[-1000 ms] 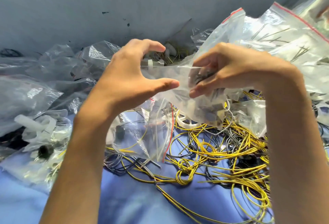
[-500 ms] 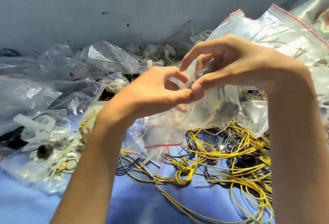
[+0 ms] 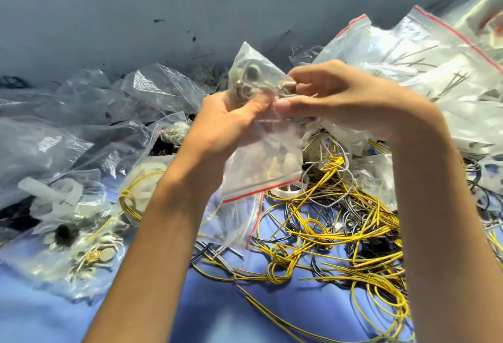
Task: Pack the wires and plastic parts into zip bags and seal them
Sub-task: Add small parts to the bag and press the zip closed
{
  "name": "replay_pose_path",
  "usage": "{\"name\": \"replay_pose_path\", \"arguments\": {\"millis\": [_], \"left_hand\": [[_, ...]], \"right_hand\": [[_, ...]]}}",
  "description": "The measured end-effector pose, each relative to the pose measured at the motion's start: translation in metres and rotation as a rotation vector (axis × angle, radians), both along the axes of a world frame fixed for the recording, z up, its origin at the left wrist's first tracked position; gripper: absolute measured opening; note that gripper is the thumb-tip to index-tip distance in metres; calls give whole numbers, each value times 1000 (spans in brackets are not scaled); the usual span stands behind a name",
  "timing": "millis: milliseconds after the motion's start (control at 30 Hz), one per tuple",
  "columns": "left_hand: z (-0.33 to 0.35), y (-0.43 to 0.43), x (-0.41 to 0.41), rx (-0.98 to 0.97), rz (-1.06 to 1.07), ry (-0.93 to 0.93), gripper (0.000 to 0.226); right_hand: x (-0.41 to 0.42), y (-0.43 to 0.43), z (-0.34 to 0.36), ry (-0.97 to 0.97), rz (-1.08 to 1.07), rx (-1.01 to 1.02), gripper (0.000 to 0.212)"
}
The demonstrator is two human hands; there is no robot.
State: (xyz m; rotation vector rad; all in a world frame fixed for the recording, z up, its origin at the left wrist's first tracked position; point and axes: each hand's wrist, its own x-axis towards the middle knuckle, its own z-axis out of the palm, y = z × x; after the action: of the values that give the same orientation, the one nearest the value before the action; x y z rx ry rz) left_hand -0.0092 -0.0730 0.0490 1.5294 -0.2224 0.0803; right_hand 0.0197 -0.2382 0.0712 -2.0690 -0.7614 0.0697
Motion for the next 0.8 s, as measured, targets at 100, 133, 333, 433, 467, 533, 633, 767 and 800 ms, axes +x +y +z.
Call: {"name": "replay_pose_path", "arguments": {"millis": [100, 133, 333, 433, 467, 533, 633, 767, 800], "left_hand": [[1, 1, 0, -5, -45, 15, 25], [1, 3, 0, -16, -63, 1, 23], [0, 15, 1, 54, -136, 19, 11], [-2, 17, 3, 66, -158, 58, 12], [-3, 17, 4, 48, -157, 64, 13], [-5, 17, 6, 7, -171, 77, 15], [-8, 17, 6, 1, -251, 107, 21], [-13, 14, 7, -22, -291, 144, 12], [-13, 15, 8, -38, -275, 139, 11]], "right_hand": [[5, 2, -1, -53, -55, 23, 28], [6, 2, -1, -77, -80, 28, 20], [12, 2, -2, -214, -195, 44, 16], [12, 4, -1, -225, -254, 130, 13], [11, 4, 0, -242, -282, 156, 14], [10, 3, 3, -277, -323, 188, 14], [9, 1, 5, -270, -334, 200, 14], [5, 0, 5, -276, -250, 219, 15], [4, 0, 6, -285, -215, 241, 18]]}}
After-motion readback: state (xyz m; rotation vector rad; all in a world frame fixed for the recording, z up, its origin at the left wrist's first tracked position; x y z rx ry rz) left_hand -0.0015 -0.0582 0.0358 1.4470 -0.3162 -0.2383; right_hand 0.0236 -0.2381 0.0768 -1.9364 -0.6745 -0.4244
